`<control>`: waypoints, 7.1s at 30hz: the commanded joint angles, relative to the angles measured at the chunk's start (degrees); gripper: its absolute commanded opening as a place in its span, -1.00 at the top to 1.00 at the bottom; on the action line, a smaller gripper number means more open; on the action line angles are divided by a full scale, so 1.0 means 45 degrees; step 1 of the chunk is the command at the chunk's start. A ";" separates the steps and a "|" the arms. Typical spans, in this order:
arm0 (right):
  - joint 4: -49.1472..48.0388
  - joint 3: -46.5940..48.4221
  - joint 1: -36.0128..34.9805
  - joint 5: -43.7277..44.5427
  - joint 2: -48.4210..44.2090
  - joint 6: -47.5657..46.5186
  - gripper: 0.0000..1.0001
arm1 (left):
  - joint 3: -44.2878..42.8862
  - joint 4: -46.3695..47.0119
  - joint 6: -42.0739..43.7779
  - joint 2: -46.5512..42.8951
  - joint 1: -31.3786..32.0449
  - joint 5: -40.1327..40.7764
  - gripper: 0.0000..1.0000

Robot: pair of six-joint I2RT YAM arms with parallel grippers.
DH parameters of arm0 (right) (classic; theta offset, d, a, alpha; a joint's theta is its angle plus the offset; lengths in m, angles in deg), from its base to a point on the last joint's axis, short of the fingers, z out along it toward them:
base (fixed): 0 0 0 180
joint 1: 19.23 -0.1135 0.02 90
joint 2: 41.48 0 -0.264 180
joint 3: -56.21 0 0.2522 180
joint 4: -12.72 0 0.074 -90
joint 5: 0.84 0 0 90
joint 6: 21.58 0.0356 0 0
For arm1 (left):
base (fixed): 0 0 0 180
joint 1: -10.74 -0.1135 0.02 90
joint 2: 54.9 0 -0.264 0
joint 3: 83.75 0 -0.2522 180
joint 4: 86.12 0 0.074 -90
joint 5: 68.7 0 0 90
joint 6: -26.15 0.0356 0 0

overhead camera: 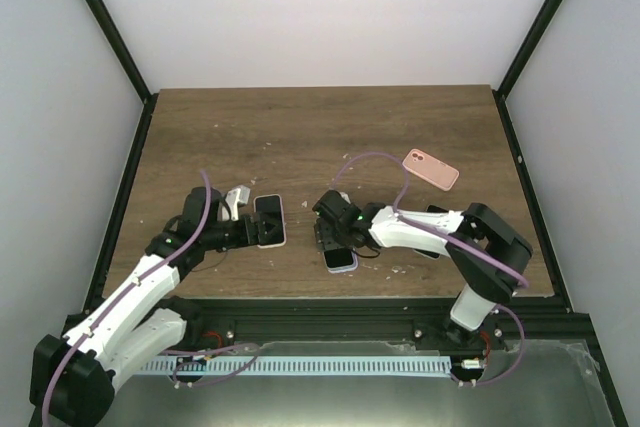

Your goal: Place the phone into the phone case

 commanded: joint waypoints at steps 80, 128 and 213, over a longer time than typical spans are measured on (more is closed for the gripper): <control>-0.0575 -0.0387 -0.0260 0.1710 0.0231 -0.0475 -0.36 | 0.0179 0.0035 0.0000 -0.0096 0.0011 0.0129 -0.57; -0.3947 -0.3708 0.3071 -0.2773 -0.2883 -0.2448 0.41 | -0.0349 0.2312 -0.1408 0.2889 0.1996 0.0592 -0.28; -0.8418 -0.5714 0.2078 -0.5627 -0.1702 0.2936 -0.01 | -0.0044 0.5430 -0.2145 0.7852 0.3204 0.0144 0.13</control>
